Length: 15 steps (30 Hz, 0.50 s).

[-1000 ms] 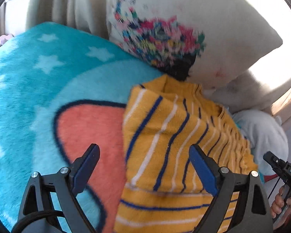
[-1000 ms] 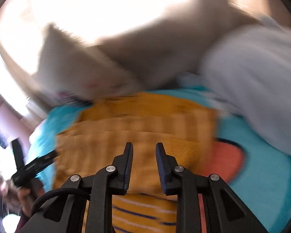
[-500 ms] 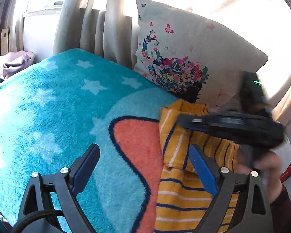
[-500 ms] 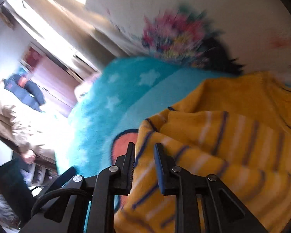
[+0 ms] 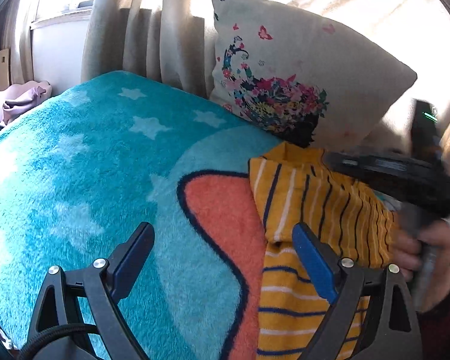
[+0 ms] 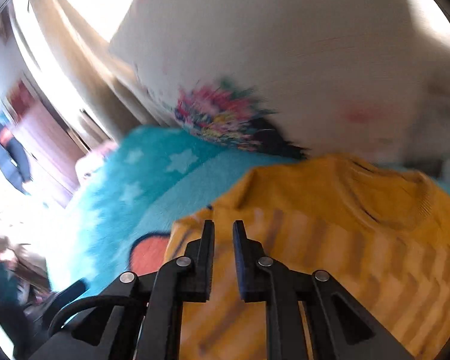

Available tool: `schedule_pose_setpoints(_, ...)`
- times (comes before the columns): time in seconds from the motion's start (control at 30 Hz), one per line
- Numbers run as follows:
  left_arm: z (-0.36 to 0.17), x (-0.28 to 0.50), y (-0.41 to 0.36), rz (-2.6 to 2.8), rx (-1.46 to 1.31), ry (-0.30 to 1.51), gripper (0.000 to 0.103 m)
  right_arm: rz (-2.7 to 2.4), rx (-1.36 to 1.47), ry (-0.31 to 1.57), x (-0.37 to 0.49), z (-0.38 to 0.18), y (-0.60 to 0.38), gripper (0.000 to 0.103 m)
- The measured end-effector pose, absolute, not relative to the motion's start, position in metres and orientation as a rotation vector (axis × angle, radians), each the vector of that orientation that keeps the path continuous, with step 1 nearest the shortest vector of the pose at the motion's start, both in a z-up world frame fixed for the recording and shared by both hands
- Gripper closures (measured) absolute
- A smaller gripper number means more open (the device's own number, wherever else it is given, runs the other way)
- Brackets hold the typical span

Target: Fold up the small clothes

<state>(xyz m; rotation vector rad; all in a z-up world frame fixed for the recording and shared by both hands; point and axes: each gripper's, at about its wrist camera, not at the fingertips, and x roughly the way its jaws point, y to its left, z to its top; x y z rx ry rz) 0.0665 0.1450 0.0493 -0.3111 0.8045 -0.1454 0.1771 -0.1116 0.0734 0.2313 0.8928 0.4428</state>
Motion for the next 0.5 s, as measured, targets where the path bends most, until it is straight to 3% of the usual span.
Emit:
schedule_pose_setpoints(0.13, 0.047, 0.054, 0.138, -0.161, -0.304, 0.813, 0.01, 0.371, 0.324, 0.793, 0.112, 0.097, -0.184, 0.081)
schedule_pose_setpoints(0.27, 0.05, 0.034, 0.129, -0.157, -0.29, 0.807, 0.01, 0.178, 0.358, 0.612, 0.029, 0.12, -0.248, 0.059)
schedule_pose_setpoints(0.5, 0.048, -0.019, 0.123, -0.147, -0.305, 0.827, 0.01, 0.021, 0.491, 0.446, -0.084, 0.121, -0.31, 0.058)
